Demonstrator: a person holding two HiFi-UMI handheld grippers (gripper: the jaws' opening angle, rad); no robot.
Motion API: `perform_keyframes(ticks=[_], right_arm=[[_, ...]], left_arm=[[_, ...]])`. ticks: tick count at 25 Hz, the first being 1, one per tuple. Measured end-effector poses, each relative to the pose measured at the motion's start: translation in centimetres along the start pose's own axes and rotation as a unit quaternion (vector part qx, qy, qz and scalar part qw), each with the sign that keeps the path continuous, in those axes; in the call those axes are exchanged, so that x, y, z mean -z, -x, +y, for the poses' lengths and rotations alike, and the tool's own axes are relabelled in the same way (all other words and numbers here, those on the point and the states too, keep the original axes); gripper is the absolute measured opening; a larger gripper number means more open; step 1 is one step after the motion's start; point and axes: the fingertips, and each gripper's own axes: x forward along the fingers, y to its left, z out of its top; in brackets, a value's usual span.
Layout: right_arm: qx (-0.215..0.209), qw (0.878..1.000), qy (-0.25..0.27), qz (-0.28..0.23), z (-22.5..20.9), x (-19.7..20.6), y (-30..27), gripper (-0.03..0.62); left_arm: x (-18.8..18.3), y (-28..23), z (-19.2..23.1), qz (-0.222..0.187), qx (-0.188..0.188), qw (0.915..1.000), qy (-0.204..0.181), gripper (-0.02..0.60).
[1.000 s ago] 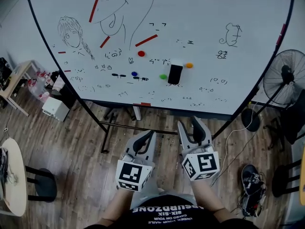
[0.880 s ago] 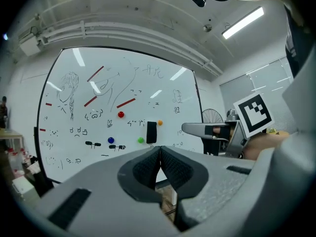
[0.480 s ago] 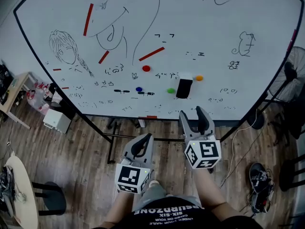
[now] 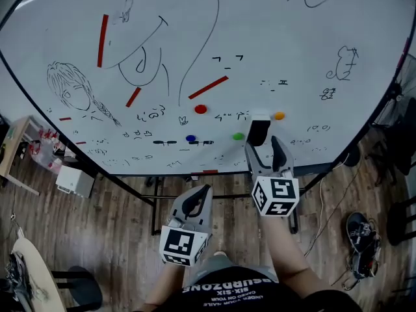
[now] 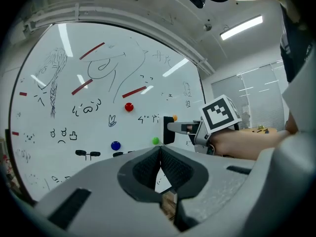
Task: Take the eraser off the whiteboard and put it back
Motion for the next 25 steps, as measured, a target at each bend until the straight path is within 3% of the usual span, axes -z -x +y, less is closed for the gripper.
perform_keyframes(ticks=[10, 19, 25], right_arm=[[0.066, 0.998, -0.005, -0.005, -1.1, 1.4, -3.7, 0.281], [0.093, 0.996, 0.012, -0.006, -1.4, 1.8, -4.4, 0.232], [0.092, 0.996, 0.009, -0.002, -1.6, 1.8, -4.3, 0.224]], left_arm=[[0.4, -2.3, 2.9, -0.005, 0.043, 0.9990, -0.013, 0.008], [0.6, -3.4, 3.0, -0.014, 0.077, 0.9969, -0.013, 0.008], [0.4, -3.6, 2.9, -0.017, 0.078, 0.9968, -0.011, 0.008]])
